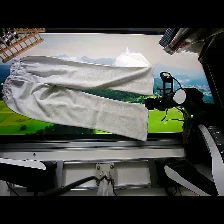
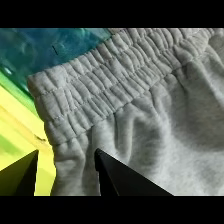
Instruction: Fold the clothes and pants, and hang the long-sleeved shirts on hangers.
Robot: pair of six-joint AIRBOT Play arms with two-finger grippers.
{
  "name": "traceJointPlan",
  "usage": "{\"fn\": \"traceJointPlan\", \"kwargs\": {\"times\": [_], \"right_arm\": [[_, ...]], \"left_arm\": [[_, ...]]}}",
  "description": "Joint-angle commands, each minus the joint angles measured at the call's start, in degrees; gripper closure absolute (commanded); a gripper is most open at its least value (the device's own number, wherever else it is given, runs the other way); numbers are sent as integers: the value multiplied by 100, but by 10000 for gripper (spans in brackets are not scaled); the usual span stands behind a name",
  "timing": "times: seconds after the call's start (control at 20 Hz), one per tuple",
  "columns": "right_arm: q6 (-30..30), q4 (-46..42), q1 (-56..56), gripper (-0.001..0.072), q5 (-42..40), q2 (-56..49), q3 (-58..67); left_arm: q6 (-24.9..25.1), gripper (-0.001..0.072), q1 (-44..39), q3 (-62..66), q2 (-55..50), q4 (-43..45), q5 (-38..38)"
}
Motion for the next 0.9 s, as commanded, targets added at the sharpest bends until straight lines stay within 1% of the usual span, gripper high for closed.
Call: {"fn": "traceJointPlan", "kwargs": {"times": [0.0,0.1,0.15,0.2,0.25,0.3,0.35,0.4,0.5,0.55,0.65,0.7,0.75,0.85], "right_arm": [[61,17,4,350,74,68,-2],[63,15,4,350,131,127,-2],[63,13,4,350,138,168,-4],[61,9,4,350,133,212,-4],[61,4,4,350,133,251,-4],[61,-20,4,350,131,284,-2],[61,-37,4,351,138,310,-2],[59,-52,4,351,162,332,-2],[55,-262,4,350,457,339,-4],[55,-518,4,350,752,339,-24],[57,-857,-52,350,1279,341,-203],[57,-920,-114,350,1333,341,-363],[57,-942,-212,350,1165,348,-573],[61,-872,-516,347,103,326,-962]], "left_arm": [[114,352,-92,-2,-142,17,46],[114,392,-166,0,-219,17,72],[116,445,-201,-2,-254,17,92],[116,445,-240,-2,-286,15,96],[116,466,-291,0,-308,15,70],[140,529,-343,0,-308,15,17],[190,627,-389,4,-299,17,-66],[240,676,-420,7,-273,20,-170],[243,677,-398,7,-164,81,-398],[240,678,-363,7,-52,352,-577],[219,680,-256,2,214,1220,-1047],[127,680,-170,-37,356,1646,-1353],[61,680,-70,-168,522,1904,-1545],[44,680,164,-772,984,1963,-1521]]}}
